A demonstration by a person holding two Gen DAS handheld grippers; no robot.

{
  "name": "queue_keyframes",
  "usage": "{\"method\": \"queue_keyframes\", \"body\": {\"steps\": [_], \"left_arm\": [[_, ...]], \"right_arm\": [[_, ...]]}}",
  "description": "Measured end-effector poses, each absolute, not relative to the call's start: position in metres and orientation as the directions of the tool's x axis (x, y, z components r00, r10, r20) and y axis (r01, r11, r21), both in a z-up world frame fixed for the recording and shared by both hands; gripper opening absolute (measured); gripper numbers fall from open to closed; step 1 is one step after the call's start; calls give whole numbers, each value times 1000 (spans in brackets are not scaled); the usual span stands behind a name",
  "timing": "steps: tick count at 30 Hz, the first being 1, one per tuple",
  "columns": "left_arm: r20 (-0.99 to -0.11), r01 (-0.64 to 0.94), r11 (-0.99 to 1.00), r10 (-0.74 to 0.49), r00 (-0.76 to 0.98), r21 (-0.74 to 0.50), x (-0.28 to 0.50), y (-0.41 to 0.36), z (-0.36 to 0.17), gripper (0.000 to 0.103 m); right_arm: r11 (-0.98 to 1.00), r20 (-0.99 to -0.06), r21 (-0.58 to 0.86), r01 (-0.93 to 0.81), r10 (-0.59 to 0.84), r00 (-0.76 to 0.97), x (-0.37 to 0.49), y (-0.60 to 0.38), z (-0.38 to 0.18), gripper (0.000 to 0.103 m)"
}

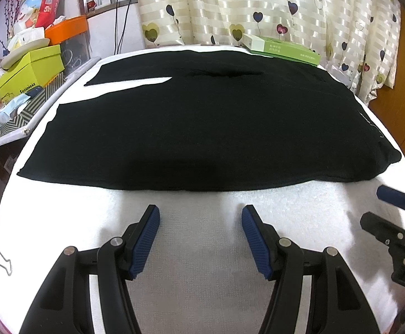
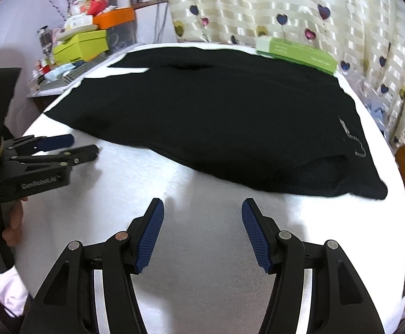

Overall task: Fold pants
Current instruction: 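Close the left tool on the black pants edge while the right tool grasps beside it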

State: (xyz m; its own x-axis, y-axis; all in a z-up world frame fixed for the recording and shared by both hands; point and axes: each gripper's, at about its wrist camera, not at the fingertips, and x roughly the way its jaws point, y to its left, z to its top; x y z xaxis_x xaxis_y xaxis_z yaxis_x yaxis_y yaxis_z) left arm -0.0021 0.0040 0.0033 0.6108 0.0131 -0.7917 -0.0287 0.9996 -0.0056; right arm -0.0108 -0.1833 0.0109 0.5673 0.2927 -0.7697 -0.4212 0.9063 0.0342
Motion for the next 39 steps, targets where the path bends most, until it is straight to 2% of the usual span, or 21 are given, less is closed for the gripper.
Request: {"method": "queue_keyframes", "body": {"steps": [7,17,31,39], "left_arm": [[-762,29,998,-56,645,-50,3,11,38,64],[-725,-15,999,-14,689,-34,82,62,71,64],[-759,54,999,-32,650,4,236,115,60,64],[-749,53,997,13,662,64,319,136,47,64]], "right_arm": [[855,-739,10,-518,355,572,0,-175,40,59],[805,-726,-11,-592,401,558,83,-169,69,59],[740,-772,-24,-672,414,483,250,-148,61,59],[727,-806,-23,-686,393,443,333,-137,40,59]]}}
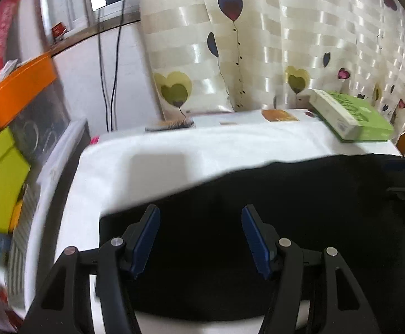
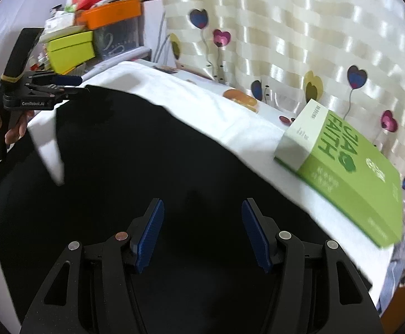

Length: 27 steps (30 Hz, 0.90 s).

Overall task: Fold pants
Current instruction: 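Close the left tool on the black pants edge while the right tool grasps beside it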

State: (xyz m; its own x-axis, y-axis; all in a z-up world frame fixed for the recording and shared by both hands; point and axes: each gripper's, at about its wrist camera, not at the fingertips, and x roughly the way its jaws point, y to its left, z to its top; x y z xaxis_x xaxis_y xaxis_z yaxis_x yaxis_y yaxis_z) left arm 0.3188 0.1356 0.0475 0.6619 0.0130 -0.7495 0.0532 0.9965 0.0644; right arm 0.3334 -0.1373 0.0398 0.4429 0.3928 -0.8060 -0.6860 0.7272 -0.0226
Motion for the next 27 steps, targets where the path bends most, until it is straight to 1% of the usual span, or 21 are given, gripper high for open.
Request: {"method": "queue_keyframes", "body": {"steps": [6,10,12,14,15,17,18,19,21,22,23,25,27], "left_arm": [[-777,126,988,-14,629,84,361,133,25,64],[-802,165,984,-46,596,66,371,130,7,64],[-797,171,982,-44,603,75,373,128,2,67],[-793,171,983,-54,606,63,374,129,1,68],[-793,169,984,-61,606,53,375,130,1,68],[-793,170,984,-59,607,57,376,129,0,68],[-793,175,983,-59,606,61,376,128,1,61],[-795,190,980,-74,602,52,376,126,1,56],[-797,223,974,-96,596,49,374,121,2,34],[-796,241,969,-104,597,54,372,117,2,26],[-795,259,964,-111,597,60,370,112,2,12],[-791,265,957,-74,607,114,368,101,2,10],[-787,256,959,-62,614,124,364,99,4,10]], "right_arm": [[723,-825,2,-691,392,407,387,-138,18,59],[717,-842,29,-696,393,369,405,-142,2,59],[716,-833,61,-695,420,360,408,-146,2,59],[710,-828,65,-701,431,360,407,-147,2,59],[710,-827,65,-701,432,361,407,-148,2,58],[708,-827,67,-703,433,358,404,-149,4,43],[706,-826,65,-705,434,359,404,-149,5,22],[705,-826,60,-706,432,362,402,-149,7,14],[692,-827,11,-722,412,382,394,-146,8,9],[688,-826,-16,-726,400,397,390,-144,9,8],[689,-824,-30,-724,393,408,390,-142,10,8],[695,-819,-44,-717,385,424,387,-141,14,8],[695,-811,-71,-715,377,447,381,-140,21,8]]}}
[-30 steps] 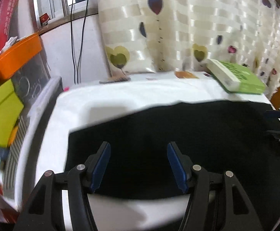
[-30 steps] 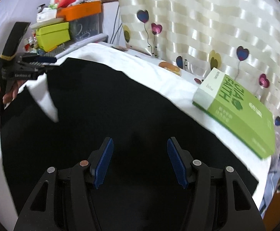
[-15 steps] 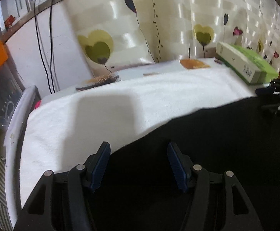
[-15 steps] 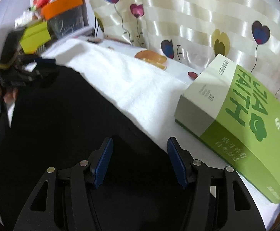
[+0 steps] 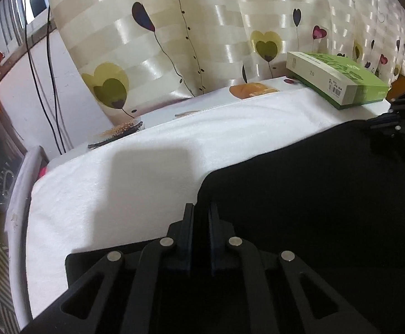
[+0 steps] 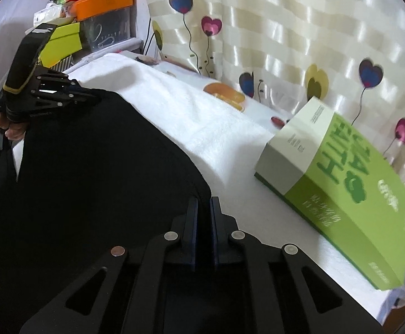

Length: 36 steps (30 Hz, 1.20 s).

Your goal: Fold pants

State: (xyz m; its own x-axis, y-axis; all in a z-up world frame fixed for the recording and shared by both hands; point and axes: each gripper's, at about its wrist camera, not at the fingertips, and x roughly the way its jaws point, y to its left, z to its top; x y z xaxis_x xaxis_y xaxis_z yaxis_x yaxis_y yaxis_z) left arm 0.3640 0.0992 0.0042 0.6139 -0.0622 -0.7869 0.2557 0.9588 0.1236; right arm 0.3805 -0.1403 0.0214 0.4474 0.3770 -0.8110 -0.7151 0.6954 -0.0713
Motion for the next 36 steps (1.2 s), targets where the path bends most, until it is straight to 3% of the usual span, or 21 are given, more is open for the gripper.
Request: {"method": "queue_keyframes", "body": {"steps": [13,23,26,32,34,36], "left_arm": [[-642,205,978,-140,754,27,227,108,84,10],[-709,197,978,-186,681,-68,104,100,21,10],[-718,154,979,-205,665,-136,82,107,10,15],[-674,66,961,-237,699,-270,39,129,17,19],[-666,37,965,-208,717,-261,31,131,22,23],[-656,10,962,-193,730,-272,28,135,24,37]], "right_arm": [[677,-703,-112,-727,463,540,246,-167,95,8],[673,-772,-30,-739,454,445,119,-176,39,8],[687,-805,10,-727,436,401,104,-175,17,9],[724,-759,78,-685,488,430,81,-190,23,27],[726,-739,99,-681,512,438,75,-193,27,44],[731,-723,111,-673,524,450,71,-193,31,44]]}}
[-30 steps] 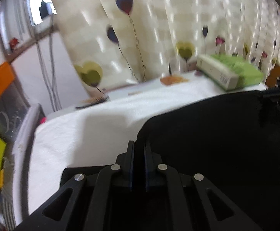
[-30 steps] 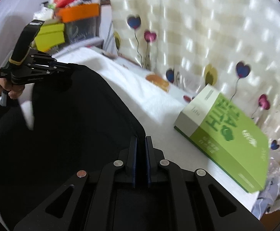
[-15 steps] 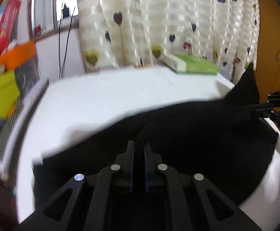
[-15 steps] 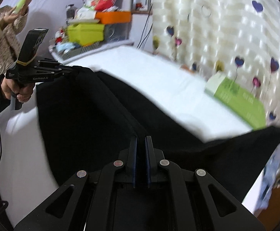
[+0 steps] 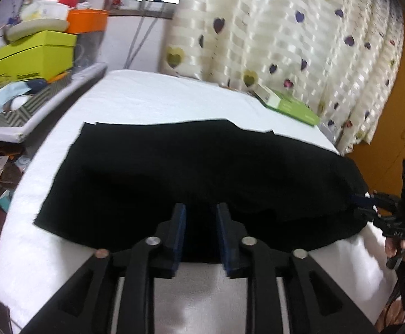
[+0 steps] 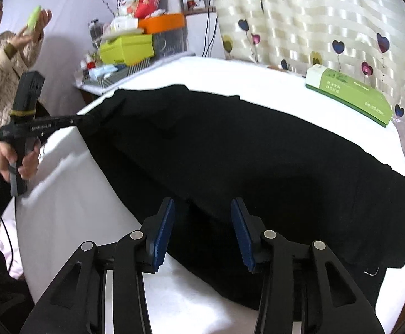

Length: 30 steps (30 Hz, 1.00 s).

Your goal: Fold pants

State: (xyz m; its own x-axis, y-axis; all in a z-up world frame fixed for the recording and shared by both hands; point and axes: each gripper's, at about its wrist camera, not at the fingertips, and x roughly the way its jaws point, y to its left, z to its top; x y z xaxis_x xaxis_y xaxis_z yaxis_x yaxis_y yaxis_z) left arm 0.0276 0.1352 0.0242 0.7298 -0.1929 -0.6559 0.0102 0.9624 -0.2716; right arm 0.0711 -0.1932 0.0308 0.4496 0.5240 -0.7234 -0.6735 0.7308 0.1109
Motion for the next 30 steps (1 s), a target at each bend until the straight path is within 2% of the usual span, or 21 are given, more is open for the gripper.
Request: {"method": "queue_keyframes", "body": {"steps": [2,3,10,12,14,18,22,28,30], "left_arm": [[-650,-41,954,-171,741,-297,29,141,25,49],[-646,-58,949,-165,745,-309,27,145,24,51],[-657,-209,872,-157,737,-443,30,171,8,53],[-641,-222,854,-157,752,-470,32,171,13,60],[-639,-250,844,-136,757,-475,42,169,17,62],[-690,-264,874,-106,716,-408,74,154,14,62],[-756,-349,910,63,651,-224,87,151,2,62],[-749,-466,868,194,634,-170,45,177,-3,62],[-731,-495,839,188,656,-227,27,191,-3,62]], "right_arm": [[740,-713,113,-663,525,464,71,-192,32,44],[747,-710,115,-655,523,472,71,-192,31,44],[771,-699,145,-621,524,487,65,-204,26,44],[775,-696,141,-615,520,496,64,-207,25,44],[781,-693,148,-607,520,500,66,-209,23,44],[785,-679,175,-595,534,504,70,-210,22,44],[787,-675,167,-595,531,512,67,-209,26,44],[799,-667,157,-580,519,535,67,-220,27,44],[802,-666,165,-575,520,535,68,-222,25,44]]}}
